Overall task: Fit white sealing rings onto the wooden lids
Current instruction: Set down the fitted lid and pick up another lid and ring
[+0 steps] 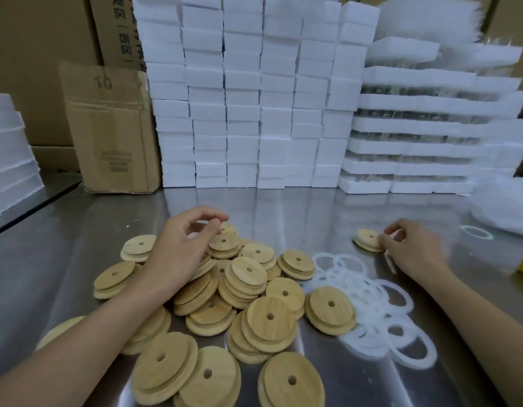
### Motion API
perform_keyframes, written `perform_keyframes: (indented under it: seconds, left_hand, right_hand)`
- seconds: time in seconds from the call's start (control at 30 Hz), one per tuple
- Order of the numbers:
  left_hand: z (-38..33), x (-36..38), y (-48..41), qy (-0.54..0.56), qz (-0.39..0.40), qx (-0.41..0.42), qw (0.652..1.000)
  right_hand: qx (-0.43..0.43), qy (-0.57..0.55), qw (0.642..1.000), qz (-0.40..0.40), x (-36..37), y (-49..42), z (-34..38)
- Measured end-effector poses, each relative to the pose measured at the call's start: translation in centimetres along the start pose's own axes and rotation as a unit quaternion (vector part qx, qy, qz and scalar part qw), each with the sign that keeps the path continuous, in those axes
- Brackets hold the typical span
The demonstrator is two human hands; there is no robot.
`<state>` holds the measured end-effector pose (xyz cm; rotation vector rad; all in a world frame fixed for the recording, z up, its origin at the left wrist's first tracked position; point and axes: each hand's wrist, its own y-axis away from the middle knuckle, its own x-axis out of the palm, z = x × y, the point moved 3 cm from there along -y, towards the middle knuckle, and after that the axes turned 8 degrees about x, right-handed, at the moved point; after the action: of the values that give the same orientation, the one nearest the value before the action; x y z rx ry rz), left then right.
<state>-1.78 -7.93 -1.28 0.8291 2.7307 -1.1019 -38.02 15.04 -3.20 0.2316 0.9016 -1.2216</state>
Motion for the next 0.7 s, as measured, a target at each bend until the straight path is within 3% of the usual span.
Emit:
perform_keyframes:
  seconds: [0.13,0.3,0.53,0.67,0.7]
  left_hand:
    - [-1.9,-0.4,0.2,-0.185,0.092,0.133,0.969]
    - [-5.3,0.0,1.0,-0.252,0.157,0.179,0.938]
    - [-11.4,6.5,7.5,-0.231,0.307,0.297,0.874]
    - [-10.9,10.6,10.8,-0.347,0.372,0.342,0.790]
    - [-10.6,10.9,10.7,-0.351,0.389,0.326,0.787]
  right_hand:
    - [-0.031,-0.009,0.999,0.027,-0.1,0.4,-0.4]
    - [-0.058,-0.048,0.984,0.162,0.0,1.0,-0.4]
    - [-0.042,-0.019,0.988,0.150,0.4,1.0,-0.3]
    - [-0.040,-0.013,0.989,0.142,0.5,0.9,-0.4]
    - [-0.040,-0.011,0.989,0.141,0.5,0.9,-0.4]
